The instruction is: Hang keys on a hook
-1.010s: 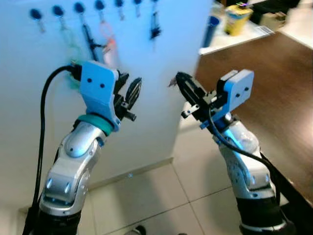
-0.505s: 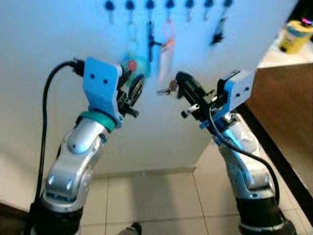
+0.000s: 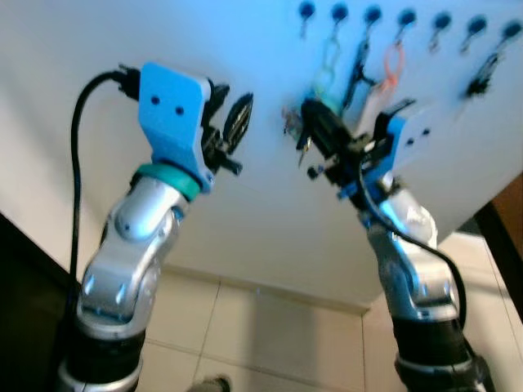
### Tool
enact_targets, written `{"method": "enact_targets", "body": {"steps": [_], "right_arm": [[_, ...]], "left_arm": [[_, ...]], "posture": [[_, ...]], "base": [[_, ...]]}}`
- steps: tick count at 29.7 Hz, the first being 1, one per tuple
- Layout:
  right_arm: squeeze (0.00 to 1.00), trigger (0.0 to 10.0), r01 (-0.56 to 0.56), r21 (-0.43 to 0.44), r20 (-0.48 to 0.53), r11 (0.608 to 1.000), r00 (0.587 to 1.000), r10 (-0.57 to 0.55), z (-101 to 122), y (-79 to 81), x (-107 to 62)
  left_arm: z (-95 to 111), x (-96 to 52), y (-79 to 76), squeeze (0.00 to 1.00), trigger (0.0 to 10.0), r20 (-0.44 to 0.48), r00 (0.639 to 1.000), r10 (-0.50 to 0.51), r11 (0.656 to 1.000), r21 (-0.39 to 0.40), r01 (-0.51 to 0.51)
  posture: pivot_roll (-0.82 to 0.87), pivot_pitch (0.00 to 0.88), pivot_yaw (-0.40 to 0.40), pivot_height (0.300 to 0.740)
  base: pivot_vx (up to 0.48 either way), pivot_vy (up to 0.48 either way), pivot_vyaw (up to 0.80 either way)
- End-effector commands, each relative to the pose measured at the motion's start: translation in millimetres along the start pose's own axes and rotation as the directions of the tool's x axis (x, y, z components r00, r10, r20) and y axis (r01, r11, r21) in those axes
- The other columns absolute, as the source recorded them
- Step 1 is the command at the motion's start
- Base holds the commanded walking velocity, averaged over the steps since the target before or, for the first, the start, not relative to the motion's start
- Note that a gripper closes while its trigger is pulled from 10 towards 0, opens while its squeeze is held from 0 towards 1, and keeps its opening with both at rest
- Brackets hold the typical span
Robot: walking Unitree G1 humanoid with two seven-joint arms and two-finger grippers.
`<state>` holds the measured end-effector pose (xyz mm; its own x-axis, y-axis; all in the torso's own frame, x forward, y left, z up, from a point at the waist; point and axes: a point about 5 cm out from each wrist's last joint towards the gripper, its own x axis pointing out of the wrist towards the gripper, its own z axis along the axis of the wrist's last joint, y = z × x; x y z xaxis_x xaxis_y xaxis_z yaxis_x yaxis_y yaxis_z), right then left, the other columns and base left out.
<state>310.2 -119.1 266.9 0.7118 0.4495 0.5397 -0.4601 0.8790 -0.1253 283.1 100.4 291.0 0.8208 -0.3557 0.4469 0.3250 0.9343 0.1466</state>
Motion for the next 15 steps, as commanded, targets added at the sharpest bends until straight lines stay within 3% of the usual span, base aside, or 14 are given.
{"method": "enact_targets", "body": {"steps": [1, 3, 6, 15], "right_arm": [[0.00, 10.0, 0.102, -0.007, 0.029, 0.995, 0.994, -0.102, 3.8, -16.0, -5.3], [0.00, 10.0, 0.173, -0.034, 0.063, 0.984, 0.983, -0.171, 8.3, -24.6, -9.9], [0.00, 10.0, 0.166, -0.053, 0.074, 0.985, 0.984, -0.162, 9.6, -22.6, -12.6], [0.00, 10.0, -0.024, -0.084, 0.016, 0.996, 1.000, 0.026, 0.6, 3.2, -25.2]], "left_arm": [[1.5, 2.5, -1.9, 0.00, 10.0, 0.009, 1.000, -0.021, 1.000, 0.004, 0.021], [3.3, 4.6, -1.2, 0.00, 10.0, 0.014, 0.999, -0.033, 0.999, 0.008, 0.033], [2.7, 4.1, -1.3, 0.00, 10.0, 0.007, 0.999, -0.052, 0.999, 0.004, 0.052], [3.3, 2.4, -2.2, 0.00, 10.0, 0.012, 0.996, -0.084, 0.996, -0.017, 0.084]], "posture": [[0.01, 0.000, 0.078, 0.740], [0.01, 0.000, 0.081, 0.740], [0.01, 0.000, 0.081, 0.740], [0.01, 0.010, 0.083, 0.740]], "base": [[0.405, 0.000, 0.00], [0.369, 0.000, 0.00], [0.000, 0.000, 0.00], [0.000, 0.000, 0.00]]}}
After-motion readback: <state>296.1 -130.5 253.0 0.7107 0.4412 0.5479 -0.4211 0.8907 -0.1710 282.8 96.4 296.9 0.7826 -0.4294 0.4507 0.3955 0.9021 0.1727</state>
